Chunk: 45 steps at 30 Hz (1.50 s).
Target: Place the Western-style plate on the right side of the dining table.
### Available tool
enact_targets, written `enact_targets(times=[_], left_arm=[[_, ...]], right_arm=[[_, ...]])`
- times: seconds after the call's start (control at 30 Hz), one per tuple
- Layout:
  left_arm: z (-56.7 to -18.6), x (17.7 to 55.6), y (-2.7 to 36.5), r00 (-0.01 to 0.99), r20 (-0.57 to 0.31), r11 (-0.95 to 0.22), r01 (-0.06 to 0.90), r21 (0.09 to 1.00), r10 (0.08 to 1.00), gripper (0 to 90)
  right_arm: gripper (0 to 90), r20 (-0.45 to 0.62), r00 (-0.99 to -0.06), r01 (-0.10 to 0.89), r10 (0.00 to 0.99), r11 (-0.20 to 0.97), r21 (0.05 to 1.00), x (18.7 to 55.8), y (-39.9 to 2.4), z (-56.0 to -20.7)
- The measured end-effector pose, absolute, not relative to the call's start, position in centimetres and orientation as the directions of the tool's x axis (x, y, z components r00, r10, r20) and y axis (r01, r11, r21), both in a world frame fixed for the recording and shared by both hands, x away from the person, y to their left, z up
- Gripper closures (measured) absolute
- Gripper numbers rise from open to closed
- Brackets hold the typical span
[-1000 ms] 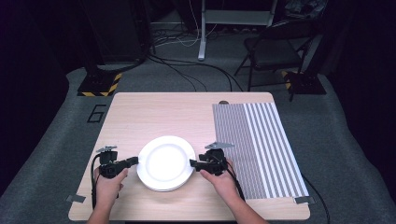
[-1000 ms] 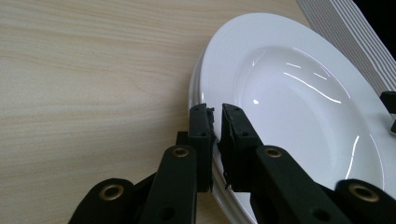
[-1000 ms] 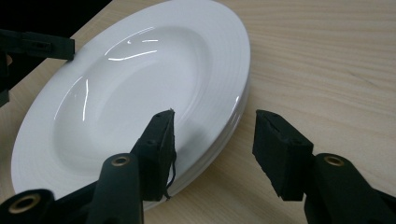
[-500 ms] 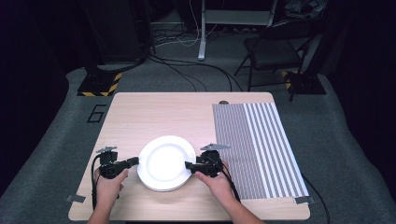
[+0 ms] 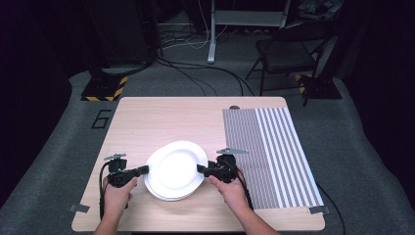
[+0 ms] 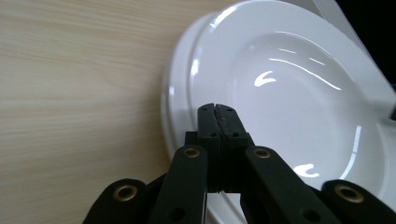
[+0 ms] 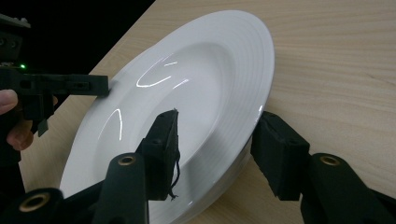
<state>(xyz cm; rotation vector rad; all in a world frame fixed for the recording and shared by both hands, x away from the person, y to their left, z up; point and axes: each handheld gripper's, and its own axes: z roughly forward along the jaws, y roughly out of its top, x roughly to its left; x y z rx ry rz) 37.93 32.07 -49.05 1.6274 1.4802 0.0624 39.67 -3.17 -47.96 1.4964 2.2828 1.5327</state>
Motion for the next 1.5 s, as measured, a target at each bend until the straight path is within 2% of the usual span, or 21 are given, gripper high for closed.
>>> enact_targets(times=[0.17,0.7,0.83,1.1,1.27,1.37,1.5], left_arm=[[-48.9,37.9,30.7,0.303,-0.448,0.078,0.752,0.655,0.841,89.7],[-49.1,37.9,31.0,0.321,-0.452,0.079,0.739,0.669,0.832,90.0],[-49.1,37.9,31.2,0.324,-0.457,0.079,0.74,0.667,0.828,90.0],[-48.9,37.9,31.1,0.317,-0.44,0.07,0.742,0.667,0.84,89.8],[-48.7,37.8,31.3,0.307,-0.414,0.073,0.723,0.687,0.857,83.8],[-48.7,37.8,31.5,0.29,-0.398,0.077,0.719,0.691,0.87,75.3],[-48.7,37.8,31.3,0.302,-0.397,0.069,0.716,0.695,0.867,73.0]], right_arm=[[53.7,0.445,-0.55,0.684,0.707,0.075,0.726,39.7,-3.2,-48.0],[60.0,0.552,-0.526,0.759,0.647,0.064,0.648,40.4,-3.6,-49.2],[65.1,0.567,-0.528,0.764,0.633,0.062,0.642,40.4,-3.5,-49.3],[69.0,0.609,-0.509,0.786,0.608,0.04,0.617,40.5,-3.7,-49.4],[69.7,0.617,-0.507,0.787,0.602,0.033,0.616,40.5,-3.9,-49.4],[71.9,0.628,-0.497,0.788,0.599,0.008,0.616,40.5,-4.3,-49.2],[73.3,0.635,-0.489,0.79,0.598,-0.005,0.613,40.7,-4.8,-49.0]])
